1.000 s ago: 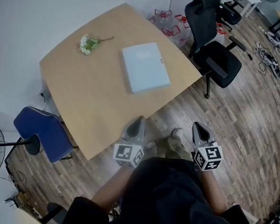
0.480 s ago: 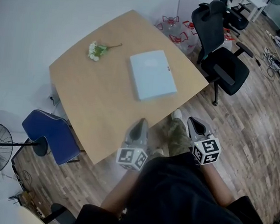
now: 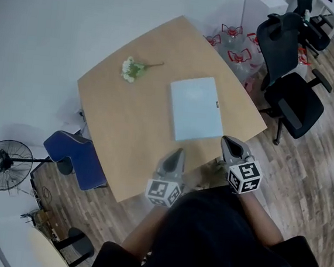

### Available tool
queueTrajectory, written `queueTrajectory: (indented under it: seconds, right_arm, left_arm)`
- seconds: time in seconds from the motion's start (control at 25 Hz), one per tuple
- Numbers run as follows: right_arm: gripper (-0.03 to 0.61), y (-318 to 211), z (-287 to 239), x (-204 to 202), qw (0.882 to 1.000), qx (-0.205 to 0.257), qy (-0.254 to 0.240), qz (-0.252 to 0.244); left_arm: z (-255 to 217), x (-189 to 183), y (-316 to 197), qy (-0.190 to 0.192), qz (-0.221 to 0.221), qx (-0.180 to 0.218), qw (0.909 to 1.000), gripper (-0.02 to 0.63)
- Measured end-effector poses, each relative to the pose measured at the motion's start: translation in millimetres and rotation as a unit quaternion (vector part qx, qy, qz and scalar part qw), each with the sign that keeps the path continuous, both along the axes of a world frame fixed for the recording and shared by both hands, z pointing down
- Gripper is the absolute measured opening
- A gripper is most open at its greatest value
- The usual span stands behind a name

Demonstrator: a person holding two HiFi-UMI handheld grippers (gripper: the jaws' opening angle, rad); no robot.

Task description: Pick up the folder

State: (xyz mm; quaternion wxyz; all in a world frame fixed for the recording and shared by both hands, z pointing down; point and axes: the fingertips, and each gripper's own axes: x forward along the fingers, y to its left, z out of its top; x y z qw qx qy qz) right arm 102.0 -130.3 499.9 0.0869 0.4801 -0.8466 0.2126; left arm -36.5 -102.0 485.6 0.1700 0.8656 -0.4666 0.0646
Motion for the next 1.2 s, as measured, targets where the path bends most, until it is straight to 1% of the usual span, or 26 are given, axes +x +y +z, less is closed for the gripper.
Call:
queueTrajectory:
  seconds: [0.08,0.24,0.28,0.44,0.6,0.76,0.84,0.92,1.0,1.12,1.2]
  right_arm:
    - [0.000,-25,11,10,1.000,-0.011,-0.001,-0.010]
    - [0.000,-66,35,40,0.998,-0.026,0.053,-0.029]
    - [0.000,-78,41,46,0.997,-0.032,0.056,-0.034]
    - [0.000,-115,58,61,0.996,-0.054,0.040,-0.063]
    - [0.000,-148,69,70,0.993,-0.061,0.032,-0.092]
    - [0.000,-166,85,67,0.990,-0.067,0.030,-0.119]
    - [0.000,-168,91,63,0.988,-0.069,0.034,-0.135]
    - [0.000,-171,96,60,0.985,-0.074,0.038,-0.149]
    - [0.000,-173,103,56,0.984,-0.082,0.041,-0.156]
    - [0.000,-174,117,46,0.982,-0.094,0.055,-0.154]
    - [0.000,-175,128,40,0.981,-0.105,0.066,-0.150]
  left_arm:
    - [7,8,-27,0.011,-0.016,-0.017,0.9997,0.000]
    - [20,29,-75,0.041,-0.060,-0.047,0.9962,0.000]
    - [22,33,-87,0.043,-0.069,-0.051,0.9954,0.000]
    - [31,42,-117,0.035,-0.098,-0.064,0.9925,0.000]
    - [42,46,-134,0.022,-0.127,-0.082,0.9882,0.000]
    - [55,41,-147,-0.001,-0.147,-0.091,0.9850,0.000]
    - [58,41,-148,-0.025,-0.145,-0.090,0.9850,0.000]
    - [61,41,-152,-0.035,-0.144,-0.094,0.9846,0.000]
    - [67,32,-155,-0.025,-0.156,-0.104,0.9820,0.000]
    - [83,2,-157,0.001,-0.201,-0.123,0.9719,0.000]
    - [95,-16,-159,0.004,-0.219,-0.131,0.9668,0.000]
